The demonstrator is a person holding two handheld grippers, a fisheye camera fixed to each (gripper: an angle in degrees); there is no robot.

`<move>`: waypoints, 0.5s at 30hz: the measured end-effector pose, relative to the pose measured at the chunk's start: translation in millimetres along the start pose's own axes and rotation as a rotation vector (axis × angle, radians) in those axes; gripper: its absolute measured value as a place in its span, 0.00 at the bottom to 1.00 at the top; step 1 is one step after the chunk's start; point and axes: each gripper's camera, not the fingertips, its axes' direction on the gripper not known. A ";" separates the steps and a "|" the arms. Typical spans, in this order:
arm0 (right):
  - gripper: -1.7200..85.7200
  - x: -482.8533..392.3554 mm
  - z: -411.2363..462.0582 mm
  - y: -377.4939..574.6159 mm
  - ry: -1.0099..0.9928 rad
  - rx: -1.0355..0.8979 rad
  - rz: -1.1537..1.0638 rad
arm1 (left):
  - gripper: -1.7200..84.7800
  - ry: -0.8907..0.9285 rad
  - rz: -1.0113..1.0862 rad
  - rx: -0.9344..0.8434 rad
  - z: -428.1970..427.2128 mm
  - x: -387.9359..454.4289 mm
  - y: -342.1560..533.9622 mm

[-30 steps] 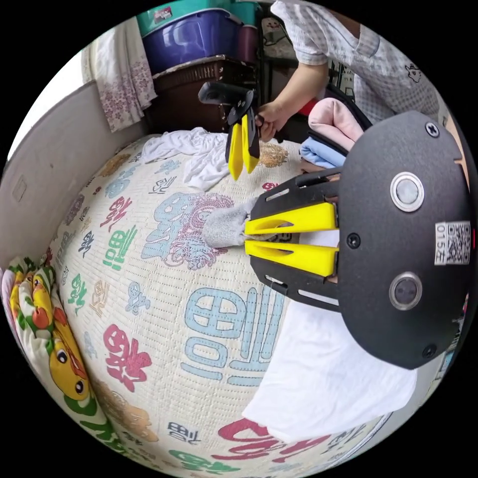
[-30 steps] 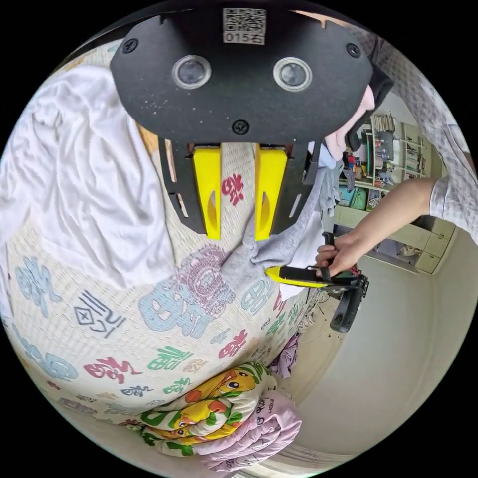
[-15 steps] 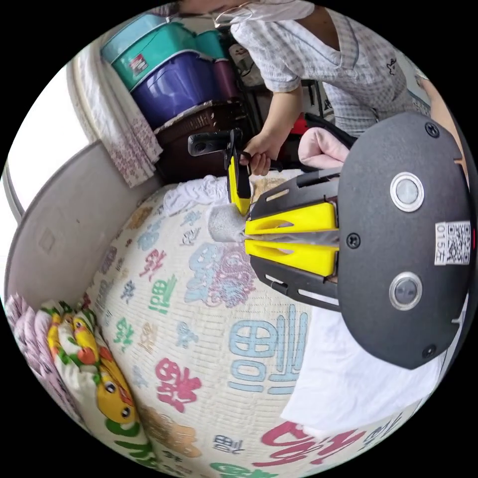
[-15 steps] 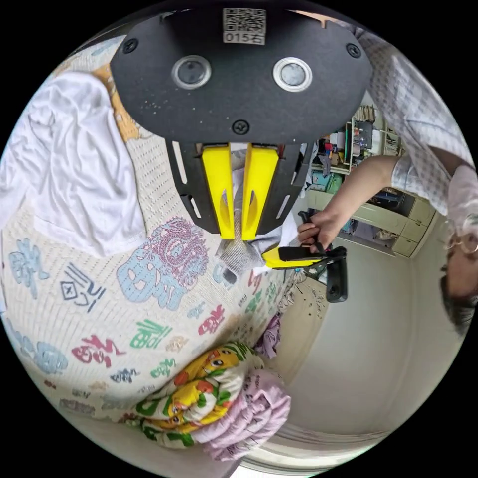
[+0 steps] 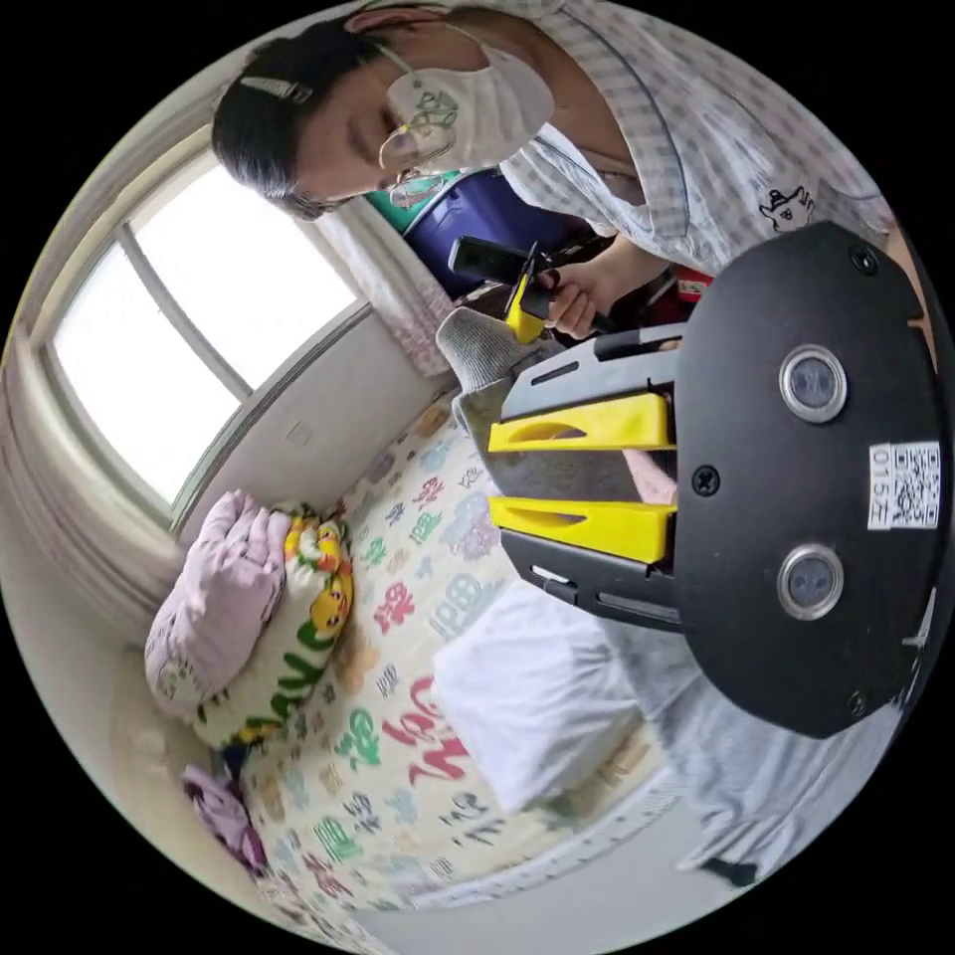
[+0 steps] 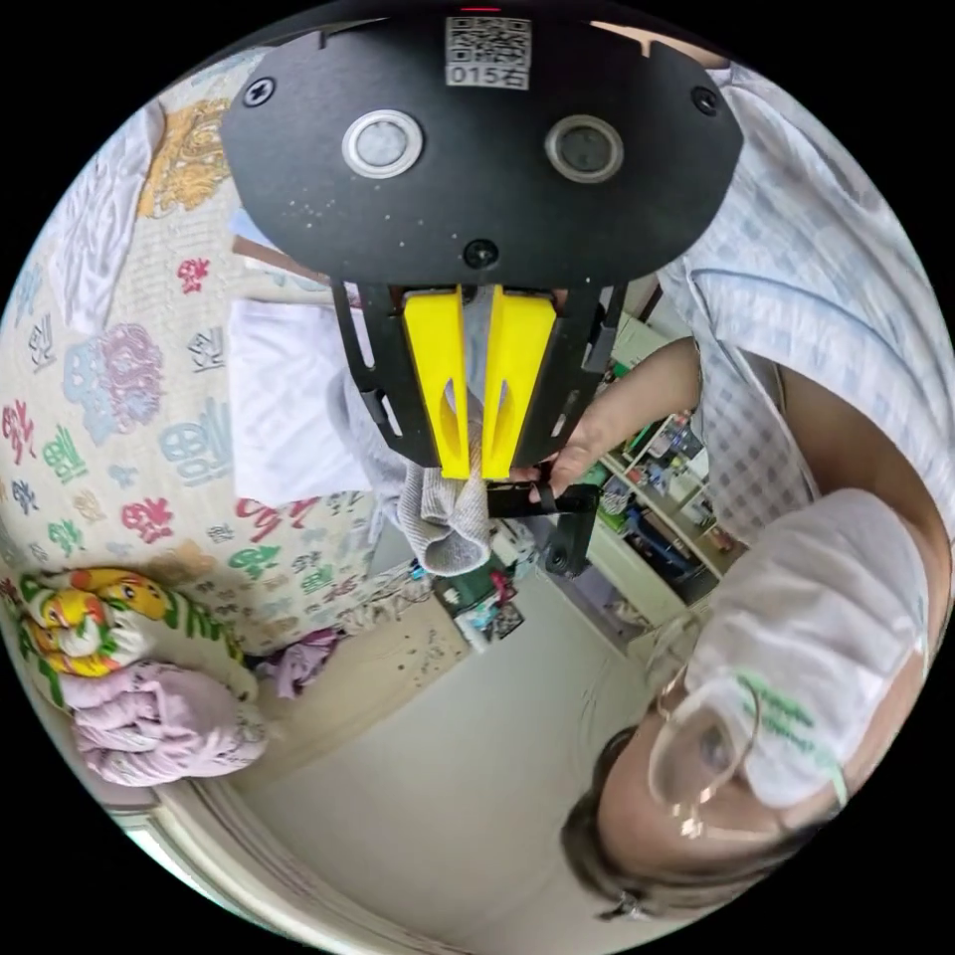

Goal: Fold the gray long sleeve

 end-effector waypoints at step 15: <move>0.03 -237.0 281.4 115.3 0.068 -0.639 -0.401 | 0.13 0.149 -0.594 0.236 -220.3 -69.4 332.6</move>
